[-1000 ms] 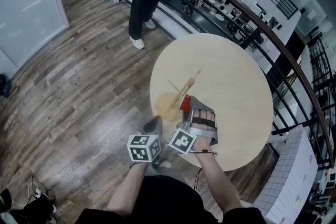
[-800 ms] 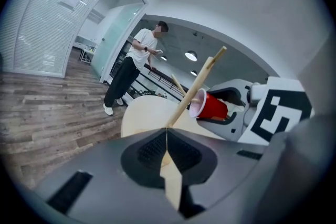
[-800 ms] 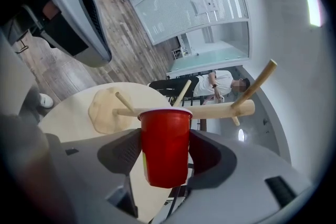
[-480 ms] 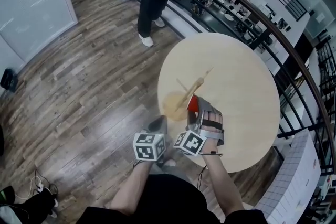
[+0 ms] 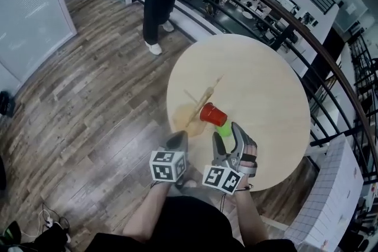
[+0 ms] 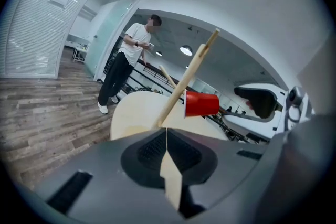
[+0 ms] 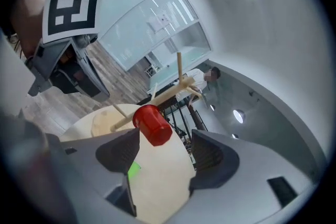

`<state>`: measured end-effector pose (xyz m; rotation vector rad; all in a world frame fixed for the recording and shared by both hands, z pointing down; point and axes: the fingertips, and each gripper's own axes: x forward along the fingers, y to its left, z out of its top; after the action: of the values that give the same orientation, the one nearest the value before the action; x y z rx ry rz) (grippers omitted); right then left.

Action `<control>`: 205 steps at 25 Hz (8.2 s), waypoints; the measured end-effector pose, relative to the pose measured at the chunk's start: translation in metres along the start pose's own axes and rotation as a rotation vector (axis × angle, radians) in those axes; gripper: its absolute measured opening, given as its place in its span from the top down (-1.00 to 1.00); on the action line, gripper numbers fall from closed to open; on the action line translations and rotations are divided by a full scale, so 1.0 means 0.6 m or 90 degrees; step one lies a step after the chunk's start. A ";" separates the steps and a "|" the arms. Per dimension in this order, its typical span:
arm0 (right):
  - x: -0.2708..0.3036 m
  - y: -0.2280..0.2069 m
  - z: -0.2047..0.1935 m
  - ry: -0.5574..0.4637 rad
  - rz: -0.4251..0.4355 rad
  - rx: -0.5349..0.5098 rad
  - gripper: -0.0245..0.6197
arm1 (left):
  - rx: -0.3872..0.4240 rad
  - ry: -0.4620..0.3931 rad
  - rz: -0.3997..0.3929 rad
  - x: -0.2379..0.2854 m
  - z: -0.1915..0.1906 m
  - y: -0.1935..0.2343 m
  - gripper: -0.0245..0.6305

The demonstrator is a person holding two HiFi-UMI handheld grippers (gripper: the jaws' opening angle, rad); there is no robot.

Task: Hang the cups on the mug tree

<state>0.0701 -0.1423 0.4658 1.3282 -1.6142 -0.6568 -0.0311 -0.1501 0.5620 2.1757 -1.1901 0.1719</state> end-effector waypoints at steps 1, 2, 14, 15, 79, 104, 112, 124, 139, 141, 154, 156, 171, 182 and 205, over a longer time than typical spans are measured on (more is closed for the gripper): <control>-0.007 -0.006 -0.016 0.010 -0.007 0.022 -0.06 | 0.005 0.006 -0.007 0.005 -0.003 -0.009 0.88; -0.013 -0.014 -0.033 0.018 -0.015 0.052 -0.05 | 0.011 0.012 -0.015 0.010 -0.005 -0.018 0.88; -0.099 -0.019 -0.256 0.061 -0.027 0.639 0.20 | 0.075 0.085 -0.104 0.073 -0.052 -0.140 0.88; -0.096 -0.005 -0.268 0.076 -0.002 0.650 0.20 | 0.078 0.090 -0.106 0.075 -0.057 -0.146 0.88; 0.010 -0.100 -0.162 0.091 0.064 0.310 0.09 | 0.157 0.078 -0.070 0.065 -0.026 -0.091 0.88; 0.153 -0.220 -0.025 -0.066 -0.016 -0.392 0.09 | 0.068 0.009 -0.008 0.038 -0.007 -0.063 0.88; 0.174 -0.204 0.042 -0.134 -0.011 -0.509 0.09 | 0.055 -0.009 0.014 0.024 0.001 -0.039 0.88; 0.166 -0.145 0.082 -0.203 0.011 -0.611 0.09 | 0.047 -0.027 0.017 0.025 0.016 -0.022 0.88; 0.151 -0.110 0.105 -0.242 0.050 -0.554 0.01 | 0.042 -0.026 0.021 0.024 0.022 -0.014 0.88; 0.143 -0.113 0.103 -0.246 0.057 -0.541 -0.02 | 0.060 -0.027 0.018 0.024 0.028 -0.020 0.88; 0.031 -0.188 0.094 -0.273 0.029 -0.172 -0.03 | 0.144 -0.077 -0.030 0.004 0.090 -0.091 0.88; 0.014 -0.200 0.088 -0.277 0.025 -0.053 -0.01 | 0.155 -0.078 -0.031 0.003 0.094 -0.101 0.88; -0.052 -0.155 0.003 -0.274 0.051 0.717 0.90 | 0.189 -0.108 -0.067 0.000 0.132 -0.165 0.88; -0.052 -0.142 -0.050 -0.210 0.051 0.737 0.90 | 0.217 -0.120 -0.076 -0.005 0.134 -0.204 0.88; -0.030 -0.145 -0.079 -0.203 0.050 0.730 0.90 | 0.216 -0.117 -0.057 0.022 0.142 -0.222 0.88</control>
<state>0.1523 -0.1424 0.4073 1.9767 -2.4349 0.2182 0.0665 -0.1589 0.4371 2.5828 -1.2312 0.1465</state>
